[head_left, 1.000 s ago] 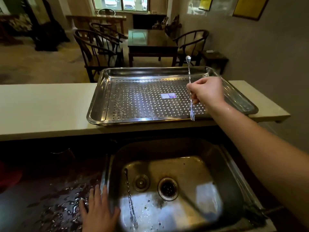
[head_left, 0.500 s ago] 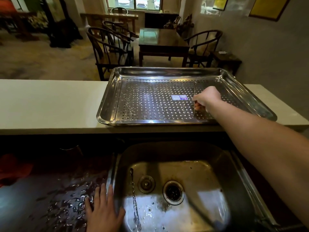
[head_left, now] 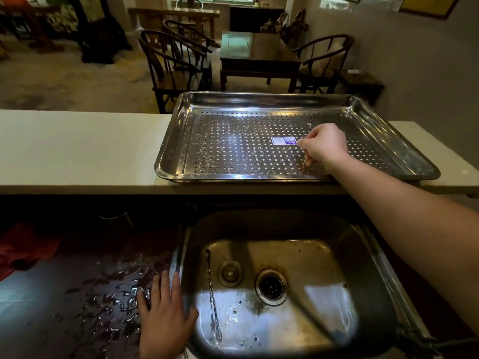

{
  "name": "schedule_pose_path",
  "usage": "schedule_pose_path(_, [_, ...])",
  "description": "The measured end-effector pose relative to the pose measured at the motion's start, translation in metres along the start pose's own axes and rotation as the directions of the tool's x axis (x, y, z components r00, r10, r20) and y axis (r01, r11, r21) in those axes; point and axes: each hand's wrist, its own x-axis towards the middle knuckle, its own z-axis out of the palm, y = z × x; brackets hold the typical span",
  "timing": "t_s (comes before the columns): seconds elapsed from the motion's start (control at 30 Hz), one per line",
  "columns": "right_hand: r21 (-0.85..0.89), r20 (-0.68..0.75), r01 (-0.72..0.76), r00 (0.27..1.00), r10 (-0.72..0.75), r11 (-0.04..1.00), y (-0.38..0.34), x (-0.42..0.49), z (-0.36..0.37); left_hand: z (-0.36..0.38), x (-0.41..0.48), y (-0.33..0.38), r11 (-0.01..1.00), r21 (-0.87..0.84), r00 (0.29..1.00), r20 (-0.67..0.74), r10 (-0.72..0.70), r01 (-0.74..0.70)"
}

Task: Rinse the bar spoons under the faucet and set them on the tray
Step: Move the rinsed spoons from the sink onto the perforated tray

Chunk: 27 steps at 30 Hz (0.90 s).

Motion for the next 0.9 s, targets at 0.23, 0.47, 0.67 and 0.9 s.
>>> schedule_pose_path(0.23, [-0.044,-0.053,0.163,0.985,-0.165,0.986,-0.015,-0.026,-0.018,0.008,-0.003,-0.003,1.0,0.017,1.0,-0.006,0.003,-0.003])
schedule_pose_path(0.47, [-0.033,-0.187,0.512,0.84,-0.509,0.858,-0.019,-0.104,-0.022,0.009,-0.003,-0.005,1.0,0.019,1.0,-0.026,0.007,-0.007])
schedule_pose_path(0.67, [0.155,-0.071,0.546,0.837,-0.542,0.823,0.006,-0.18,0.036,0.009,-0.004,-0.005,1.0,0.013,1.0,-0.016,-0.005,0.005])
schedule_pose_path(0.9, [0.107,0.459,0.273,0.839,-0.291,0.956,0.066,-0.215,0.157,0.007,-0.003,-0.005,1.0,-0.01,1.0,-0.005,-0.008,0.008])
